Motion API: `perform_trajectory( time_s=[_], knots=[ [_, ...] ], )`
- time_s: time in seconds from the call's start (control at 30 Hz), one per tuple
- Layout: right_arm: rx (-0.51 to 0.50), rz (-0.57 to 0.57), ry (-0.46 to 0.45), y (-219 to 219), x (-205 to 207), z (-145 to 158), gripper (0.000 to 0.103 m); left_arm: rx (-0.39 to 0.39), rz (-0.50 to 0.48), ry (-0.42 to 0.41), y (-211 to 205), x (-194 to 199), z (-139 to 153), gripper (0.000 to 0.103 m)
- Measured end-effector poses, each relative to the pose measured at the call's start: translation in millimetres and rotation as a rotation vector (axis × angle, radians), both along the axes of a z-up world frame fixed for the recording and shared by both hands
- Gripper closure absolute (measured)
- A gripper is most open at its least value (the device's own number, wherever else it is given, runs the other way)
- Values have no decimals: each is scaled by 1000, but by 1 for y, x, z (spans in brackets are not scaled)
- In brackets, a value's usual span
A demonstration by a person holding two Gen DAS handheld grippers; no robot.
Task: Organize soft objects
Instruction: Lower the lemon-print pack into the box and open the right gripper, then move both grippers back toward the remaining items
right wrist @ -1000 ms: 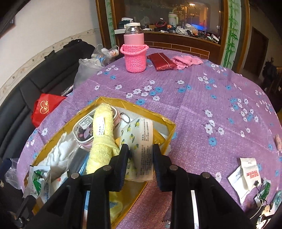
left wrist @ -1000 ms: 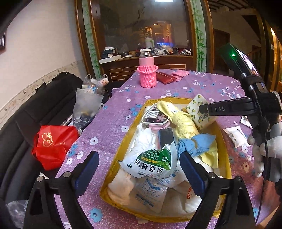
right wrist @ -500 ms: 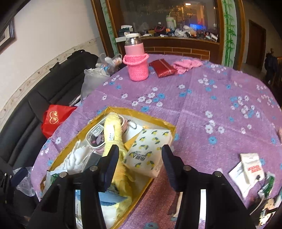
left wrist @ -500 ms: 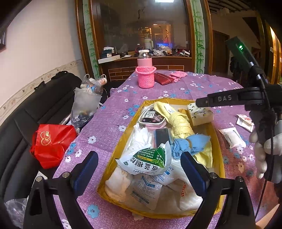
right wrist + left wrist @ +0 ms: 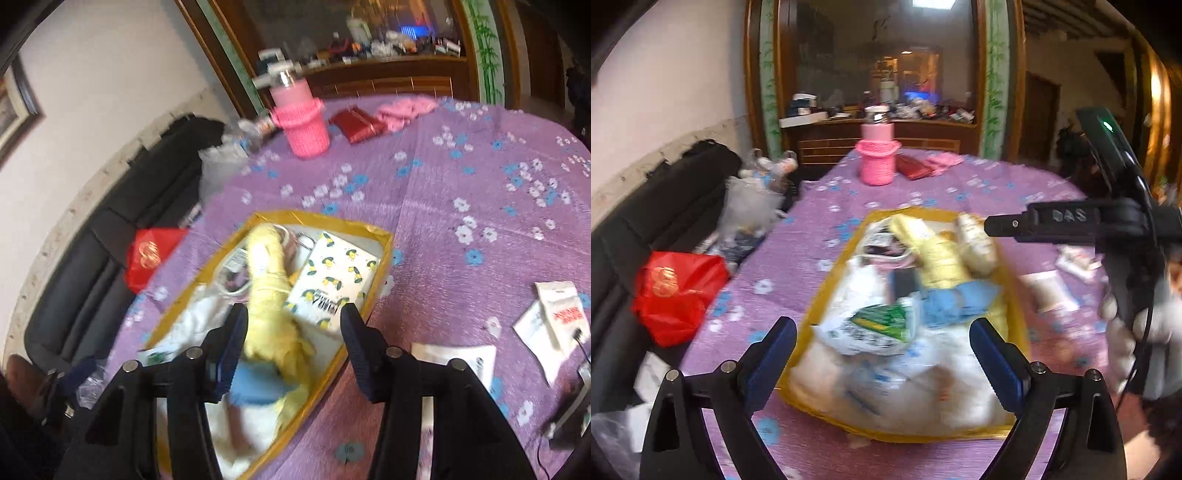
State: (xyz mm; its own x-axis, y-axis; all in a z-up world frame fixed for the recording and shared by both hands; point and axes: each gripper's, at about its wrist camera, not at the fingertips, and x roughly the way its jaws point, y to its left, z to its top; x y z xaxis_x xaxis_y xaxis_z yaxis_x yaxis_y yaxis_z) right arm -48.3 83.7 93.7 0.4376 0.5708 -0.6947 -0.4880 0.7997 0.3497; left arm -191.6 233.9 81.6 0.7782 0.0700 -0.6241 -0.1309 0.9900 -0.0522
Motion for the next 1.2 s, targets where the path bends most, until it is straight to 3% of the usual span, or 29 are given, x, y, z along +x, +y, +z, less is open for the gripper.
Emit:
perform_trajectory(
  time_s=[0.07,0.17,0.3,0.53,0.77,0.93,1.2],
  knots=[
    [39,-8,-43,-19,-20,12,37,-52,-56,-28,-6,-3,6,6],
    [57,-32,-108,-51,-43,24,34,-110,-163,-56,-24,-6,16,6],
    [41,-116,-179,-116,-64,34,29,-117,-272,-37,-56,-3,21,6],
    [34,-404,-148,-262,-68,25,27,-151,-387,57,-104,20,9,6],
    [120,-539,-92,-343,-80,-1,27,-85,-421,175,-155,75,-16,6],
    [128,-559,-72,-363,-83,-12,27,-4,-336,264,-175,129,-40,6],
    [127,-578,-56,-385,-82,-18,27,183,-254,283,-197,168,-69,6]
  ],
)
